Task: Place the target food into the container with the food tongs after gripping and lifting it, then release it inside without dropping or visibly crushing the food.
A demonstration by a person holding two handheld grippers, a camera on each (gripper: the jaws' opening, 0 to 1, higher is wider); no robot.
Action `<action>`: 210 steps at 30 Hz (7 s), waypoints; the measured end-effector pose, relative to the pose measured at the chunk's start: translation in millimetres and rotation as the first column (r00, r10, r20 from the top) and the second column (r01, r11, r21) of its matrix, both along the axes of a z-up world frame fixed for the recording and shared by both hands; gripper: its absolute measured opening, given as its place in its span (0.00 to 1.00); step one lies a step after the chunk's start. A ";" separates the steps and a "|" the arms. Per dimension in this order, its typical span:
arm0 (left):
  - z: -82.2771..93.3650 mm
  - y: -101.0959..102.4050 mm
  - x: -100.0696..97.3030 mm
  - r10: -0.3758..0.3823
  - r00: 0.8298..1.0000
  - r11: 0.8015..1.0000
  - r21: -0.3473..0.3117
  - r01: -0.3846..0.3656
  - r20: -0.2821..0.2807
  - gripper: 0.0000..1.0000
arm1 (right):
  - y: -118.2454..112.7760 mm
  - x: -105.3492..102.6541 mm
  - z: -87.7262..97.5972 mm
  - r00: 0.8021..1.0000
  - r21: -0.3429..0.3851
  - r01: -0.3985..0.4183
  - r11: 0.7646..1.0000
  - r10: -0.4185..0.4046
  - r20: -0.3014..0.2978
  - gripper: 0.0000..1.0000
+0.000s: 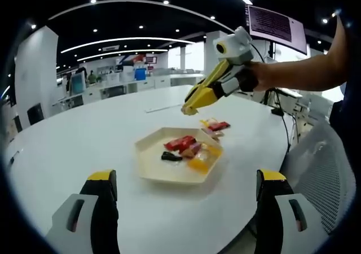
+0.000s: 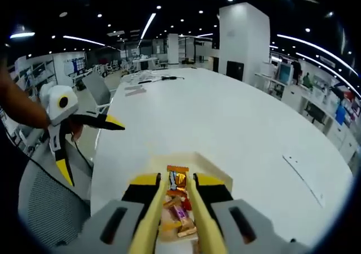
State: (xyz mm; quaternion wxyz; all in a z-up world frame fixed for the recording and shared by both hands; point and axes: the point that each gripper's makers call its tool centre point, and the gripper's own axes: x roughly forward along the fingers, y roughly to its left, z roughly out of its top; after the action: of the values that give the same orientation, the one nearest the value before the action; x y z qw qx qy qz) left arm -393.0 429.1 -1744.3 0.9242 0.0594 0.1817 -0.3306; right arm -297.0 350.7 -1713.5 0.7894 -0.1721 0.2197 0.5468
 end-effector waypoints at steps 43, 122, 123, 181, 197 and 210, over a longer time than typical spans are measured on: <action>4.8 1.4 1.4 0.010 1.000 1.000 -0.003 -0.010 0.016 1.00 | 25.2 -19.8 6.5 0.999 0.078 -0.052 0.996 0.052 0.003 0.27; -15.7 -1.0 -2.0 -0.025 0.998 0.999 0.027 0.026 -0.057 1.00 | -174.9 9.0 -37.8 0.990 -0.006 0.114 0.993 -0.113 0.084 0.30; -15.9 -1.0 -2.2 -0.025 0.998 0.999 0.028 0.027 -0.058 1.00 | -175.0 9.5 -40.5 0.990 -0.008 0.113 0.994 -0.112 0.081 0.30; -21.5 1.4 -2.1 -0.014 0.996 0.999 0.031 0.017 -0.087 1.00 | -157.2 17.8 -118.1 0.991 -0.155 0.126 0.980 -0.130 -0.018 0.20; -21.6 0.5 -2.1 -0.021 0.996 0.999 0.033 0.024 -0.084 1.00 | -163.5 23.7 -100.1 0.986 -0.150 0.157 0.976 -0.163 -0.027 0.20; -19.1 0.3 -2.0 -0.019 0.997 0.999 0.026 0.021 -0.077 1.00 | -162.7 25.8 -92.8 0.987 -0.153 0.152 0.976 -0.157 -0.025 0.20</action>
State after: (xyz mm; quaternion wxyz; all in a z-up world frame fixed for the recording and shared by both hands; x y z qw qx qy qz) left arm -394.9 429.4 -1763.4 0.9122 0.0610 0.2210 -0.3395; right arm -271.1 188.0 -1806.3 0.8101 -0.2036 0.2875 0.4687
